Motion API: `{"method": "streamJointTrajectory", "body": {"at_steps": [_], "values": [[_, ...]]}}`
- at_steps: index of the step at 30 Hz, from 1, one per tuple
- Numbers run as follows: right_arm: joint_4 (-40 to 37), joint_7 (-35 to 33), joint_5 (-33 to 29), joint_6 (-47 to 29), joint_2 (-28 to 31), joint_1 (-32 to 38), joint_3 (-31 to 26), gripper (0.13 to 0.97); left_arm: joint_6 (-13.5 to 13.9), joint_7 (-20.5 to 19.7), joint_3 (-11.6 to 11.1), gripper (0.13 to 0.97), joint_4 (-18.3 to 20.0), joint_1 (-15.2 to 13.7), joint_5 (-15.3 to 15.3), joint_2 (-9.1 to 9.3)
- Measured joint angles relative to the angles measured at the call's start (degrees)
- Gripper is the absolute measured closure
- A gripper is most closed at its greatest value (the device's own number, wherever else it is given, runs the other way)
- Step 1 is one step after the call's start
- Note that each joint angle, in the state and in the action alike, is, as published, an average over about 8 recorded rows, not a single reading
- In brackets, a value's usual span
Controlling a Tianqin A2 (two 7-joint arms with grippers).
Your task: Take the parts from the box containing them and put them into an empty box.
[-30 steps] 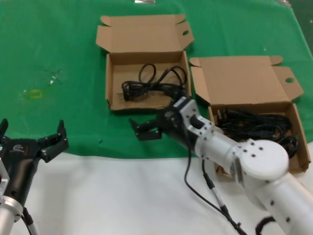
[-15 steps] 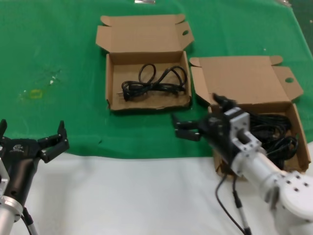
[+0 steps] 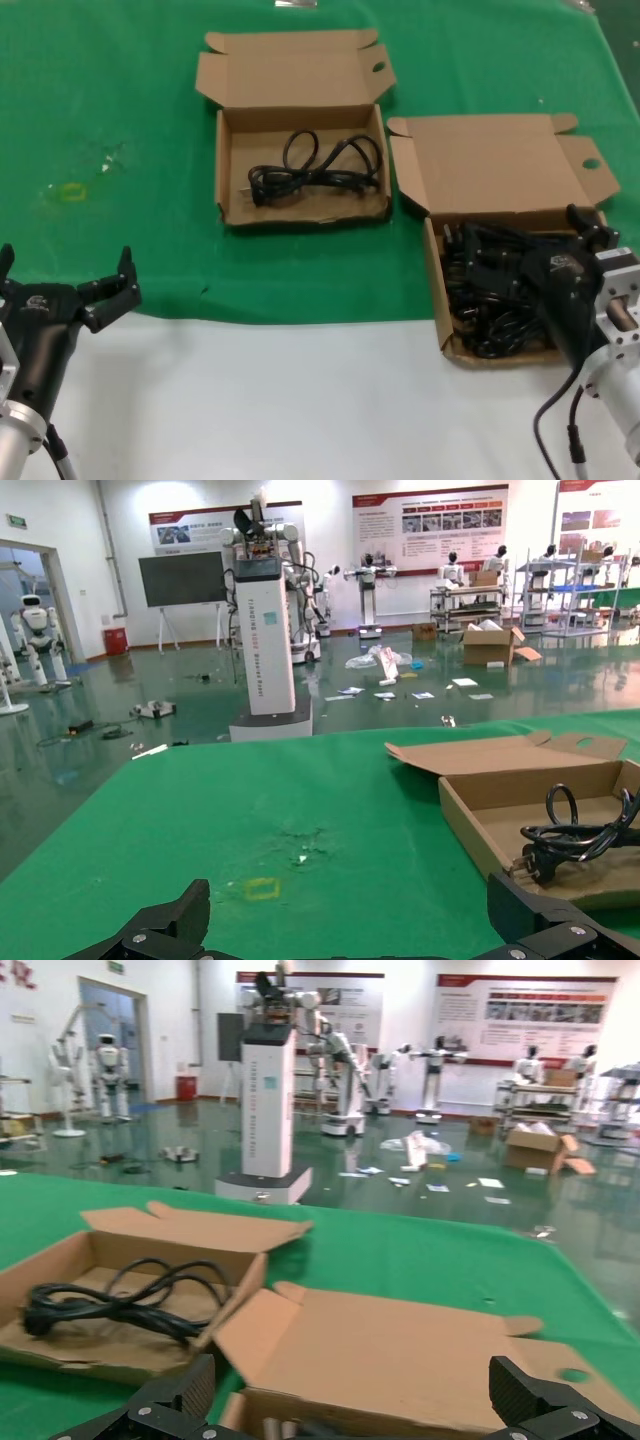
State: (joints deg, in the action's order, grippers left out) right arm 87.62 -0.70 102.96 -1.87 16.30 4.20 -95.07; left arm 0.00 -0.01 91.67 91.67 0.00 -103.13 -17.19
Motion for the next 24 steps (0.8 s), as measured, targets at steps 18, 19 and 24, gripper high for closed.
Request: {"method": "streamJointTrajectory", "body": {"at_steps": [18,19,24], "values": [[1.41,0.24,0.06,0.65,0.31,-1.46,1.18,0.129,0.0,0.0,0.0,0.132,0.0,0.0,0.0,0.0],[1.41,0.24,0.06,0.65,0.31,-1.46,1.18,0.129,0.0,0.0,0.0,0.132,0.0,0.0,0.0,0.0],[1.41,0.24,0.06,0.65,0.31,-1.46,1.18,0.129,0.0,0.0,0.0,0.132,0.0,0.0,0.0,0.0]]}}
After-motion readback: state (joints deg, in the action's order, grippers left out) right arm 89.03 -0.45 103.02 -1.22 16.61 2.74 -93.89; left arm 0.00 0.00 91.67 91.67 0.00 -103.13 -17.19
